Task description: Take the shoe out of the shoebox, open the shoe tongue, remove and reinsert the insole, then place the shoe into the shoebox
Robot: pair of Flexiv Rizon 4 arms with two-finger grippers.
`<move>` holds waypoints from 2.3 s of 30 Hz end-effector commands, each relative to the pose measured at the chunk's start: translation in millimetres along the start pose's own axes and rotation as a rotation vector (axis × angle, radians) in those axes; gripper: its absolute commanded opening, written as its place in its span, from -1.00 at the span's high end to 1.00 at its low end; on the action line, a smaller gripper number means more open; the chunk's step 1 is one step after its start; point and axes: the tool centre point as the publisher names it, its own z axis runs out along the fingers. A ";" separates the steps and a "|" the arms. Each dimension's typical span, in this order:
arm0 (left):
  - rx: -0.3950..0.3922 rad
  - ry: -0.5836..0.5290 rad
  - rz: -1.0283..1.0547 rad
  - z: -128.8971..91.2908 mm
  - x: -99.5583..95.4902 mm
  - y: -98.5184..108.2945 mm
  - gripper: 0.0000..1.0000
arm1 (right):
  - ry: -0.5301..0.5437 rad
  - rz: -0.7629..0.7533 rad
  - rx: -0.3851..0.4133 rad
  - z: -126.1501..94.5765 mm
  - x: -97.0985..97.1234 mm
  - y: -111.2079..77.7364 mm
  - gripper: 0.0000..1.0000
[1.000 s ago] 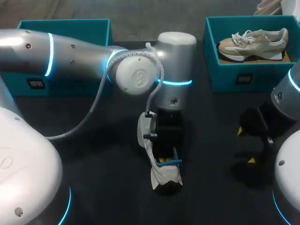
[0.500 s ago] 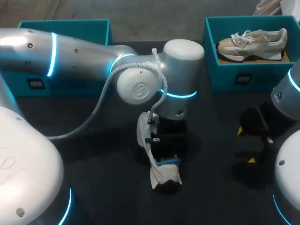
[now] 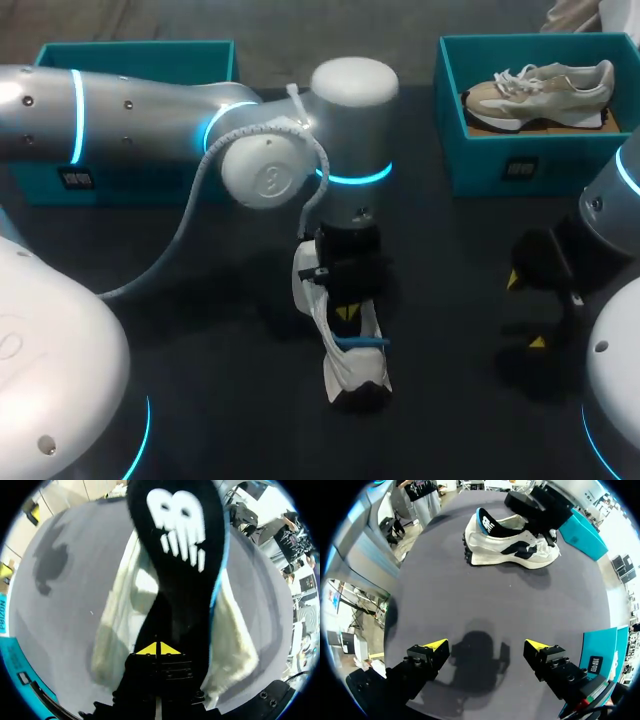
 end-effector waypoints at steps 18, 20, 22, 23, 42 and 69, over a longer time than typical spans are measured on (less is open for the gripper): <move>0.279 0.053 0.179 -27.0 3.2 -64.9 1.00 | -0.003 -0.001 0.002 0.7 1.4 0.1 -1.00; 0.280 0.060 0.181 -22.3 1.8 -68.7 1.00 | -0.003 -0.001 0.002 0.7 1.4 0.1 -1.00; 0.302 0.064 0.190 -18.3 0.6 -73.2 1.00 | -0.003 -0.001 0.002 0.7 1.4 0.1 -1.00; 0.313 0.072 0.197 -15.2 -0.3 -76.4 1.00 | -0.003 -0.001 0.002 0.7 1.4 0.1 -1.00; 0.095 0.058 0.113 39.5 9.7 -41.7 1.00 | -0.003 -0.001 0.002 0.7 1.4 0.1 -1.00; 0.201 -0.010 0.191 -38.2 8.5 -58.7 1.00 | -0.003 -0.001 0.002 0.7 1.4 0.1 -1.00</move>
